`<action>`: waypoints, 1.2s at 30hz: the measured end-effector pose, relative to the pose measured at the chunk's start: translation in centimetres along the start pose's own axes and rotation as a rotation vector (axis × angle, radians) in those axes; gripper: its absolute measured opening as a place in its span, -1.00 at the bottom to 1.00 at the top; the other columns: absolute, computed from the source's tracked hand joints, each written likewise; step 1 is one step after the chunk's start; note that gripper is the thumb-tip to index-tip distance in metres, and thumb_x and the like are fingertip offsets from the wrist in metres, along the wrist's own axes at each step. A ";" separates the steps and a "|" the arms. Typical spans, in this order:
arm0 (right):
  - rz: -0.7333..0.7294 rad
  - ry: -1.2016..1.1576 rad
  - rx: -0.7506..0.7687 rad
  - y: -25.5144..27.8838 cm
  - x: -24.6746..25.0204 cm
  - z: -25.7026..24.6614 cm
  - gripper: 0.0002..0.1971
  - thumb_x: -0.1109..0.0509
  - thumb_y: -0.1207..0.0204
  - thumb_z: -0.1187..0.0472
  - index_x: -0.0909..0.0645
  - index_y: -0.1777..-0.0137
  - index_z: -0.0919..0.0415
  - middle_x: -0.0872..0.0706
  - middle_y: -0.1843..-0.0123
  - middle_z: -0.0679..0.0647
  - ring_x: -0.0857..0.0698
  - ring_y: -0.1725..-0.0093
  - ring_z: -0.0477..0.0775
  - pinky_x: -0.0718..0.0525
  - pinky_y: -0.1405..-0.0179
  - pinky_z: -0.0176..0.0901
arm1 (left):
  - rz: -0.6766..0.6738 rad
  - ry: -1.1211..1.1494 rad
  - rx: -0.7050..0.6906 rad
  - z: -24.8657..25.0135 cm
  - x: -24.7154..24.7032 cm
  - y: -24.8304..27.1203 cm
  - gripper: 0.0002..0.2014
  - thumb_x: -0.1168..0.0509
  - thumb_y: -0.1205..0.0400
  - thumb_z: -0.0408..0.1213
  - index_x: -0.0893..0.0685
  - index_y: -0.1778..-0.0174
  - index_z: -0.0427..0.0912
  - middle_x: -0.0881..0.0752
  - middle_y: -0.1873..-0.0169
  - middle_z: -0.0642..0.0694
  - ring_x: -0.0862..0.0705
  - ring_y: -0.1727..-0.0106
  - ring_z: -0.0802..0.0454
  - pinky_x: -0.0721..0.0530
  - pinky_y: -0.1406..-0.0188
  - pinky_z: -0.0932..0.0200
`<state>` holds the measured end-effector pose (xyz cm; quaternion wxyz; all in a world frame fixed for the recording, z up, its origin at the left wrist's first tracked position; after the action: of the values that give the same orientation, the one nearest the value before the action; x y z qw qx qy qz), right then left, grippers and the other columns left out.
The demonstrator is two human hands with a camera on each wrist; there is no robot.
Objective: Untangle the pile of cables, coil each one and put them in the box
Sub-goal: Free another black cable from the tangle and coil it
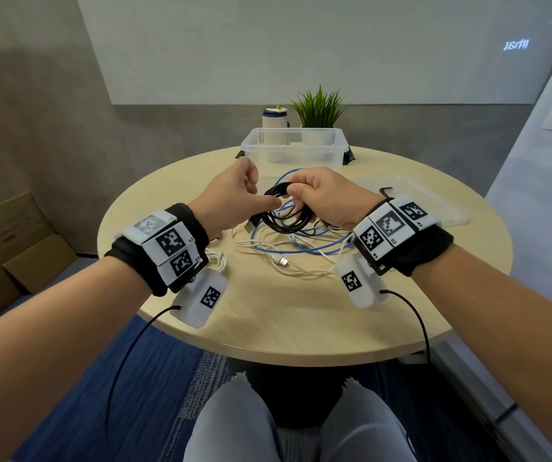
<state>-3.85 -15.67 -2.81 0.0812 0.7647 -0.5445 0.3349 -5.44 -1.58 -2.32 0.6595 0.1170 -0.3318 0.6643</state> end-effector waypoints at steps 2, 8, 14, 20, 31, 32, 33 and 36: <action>-0.014 -0.054 -0.008 0.0 0.0 0.0 -0.82 -0.20 -0.67 0.34 -0.61 -0.15 0.32 -0.54 0.31 0.09 -0.56 0.32 0.02 -0.66 0.36 -0.20 | 0.054 -0.084 -0.044 0.2 0.5 -0.1 -0.68 -0.54 -0.42 -0.22 -0.46 0.33 -0.11 -0.54 0.49 -0.02 -0.43 0.54 0.13 -0.38 0.55 0.27; -0.148 -0.174 0.015 0.3 -0.6 -0.4 -0.71 -0.28 -0.57 0.53 -0.62 -0.18 0.24 -0.70 0.14 0.12 -0.73 0.15 0.00 -0.79 0.07 -0.13 | 0.060 -0.143 -0.038 -0.2 0.8 -0.5 -0.86 -0.50 -0.48 -0.25 -0.71 0.28 -0.22 -0.61 0.57 -0.06 -0.42 0.72 0.22 -0.34 0.72 0.45; 0.051 -0.148 0.008 -0.2 0.2 -0.2 -0.76 -0.30 -0.55 0.51 -0.67 -0.10 0.25 -0.66 0.26 0.14 -0.64 0.29 -0.03 -0.72 0.24 -0.24 | -0.101 -0.112 -0.023 -0.2 -0.5 -0.6 -0.95 -0.40 -0.58 -0.28 -0.71 0.20 -0.09 -0.54 0.49 -0.05 -0.41 0.61 0.13 -0.46 0.64 0.33; 0.067 -0.113 -0.016 -0.5 0.6 -0.2 -0.75 -0.26 -0.56 0.49 -0.67 -0.05 0.18 -0.64 0.30 0.09 -0.59 0.27 -0.02 -0.63 0.12 -0.17 | -0.193 -0.015 -0.013 -0.5 -1.1 -0.3 -0.79 -0.26 -0.68 -0.23 -0.50 0.29 -0.06 -0.60 0.32 -0.10 -0.43 0.43 0.09 -0.36 0.50 0.26; -0.097 -0.083 -0.036 -0.1 -0.2 -0.7 -0.66 -0.11 -0.68 0.45 -0.52 -0.34 0.17 -0.57 0.19 0.05 -0.69 0.18 0.05 -0.79 0.04 0.07 | -0.122 0.266 0.053 1.0 -0.4 0.8 -0.74 0.10 -0.80 -0.24 -0.33 0.21 -0.07 -0.56 0.05 -0.28 -0.63 0.39 0.20 -0.44 0.65 0.54; -0.125 -0.080 -0.036 0.0 -0.3 -0.8 -0.63 -0.13 -0.66 0.48 -0.51 -0.38 0.19 -0.61 0.16 0.04 -0.71 0.12 0.05 -0.78 0.00 0.04 | -0.100 0.274 0.061 0.9 -0.2 0.8 -0.73 0.09 -0.80 -0.24 -0.34 0.22 -0.05 -0.58 0.04 -0.27 -0.64 0.45 0.23 -0.43 0.67 0.53; -0.139 -0.077 -0.040 0.1 -0.3 -0.9 -0.62 -0.15 -0.65 0.50 -0.50 -0.40 0.21 -0.63 0.14 0.03 -0.72 0.08 0.06 -0.78 -0.02 0.02 | -0.083 0.279 0.068 0.8 0.0 0.7 -0.73 0.08 -0.80 -0.23 -0.35 0.22 -0.04 -0.60 0.03 -0.27 -0.65 0.49 0.24 -0.43 0.68 0.53; -0.098 -0.085 -0.062 0.2 0.1 -0.8 -0.66 -0.22 -0.62 0.49 -0.51 -0.37 0.30 -0.68 0.01 0.13 -0.72 0.02 0.12 -0.77 -0.04 -0.03 | -0.057 0.279 0.078 0.7 0.2 0.6 -0.75 0.07 -0.80 -0.22 -0.36 0.21 -0.05 -0.63 0.02 -0.31 -0.68 0.43 0.18 -0.43 0.69 0.52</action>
<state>-4.33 -15.41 -2.22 0.0977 0.8011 -0.5195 0.2807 -6.22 -1.77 -1.89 0.7128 0.0586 -0.2074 0.6674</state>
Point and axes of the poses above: each hand's wrist, its own y-axis away from the middle knuckle, its own x-axis out of the back of the hand, z = x × y, the point moved 6 cm from there along -y, towards the middle knuckle
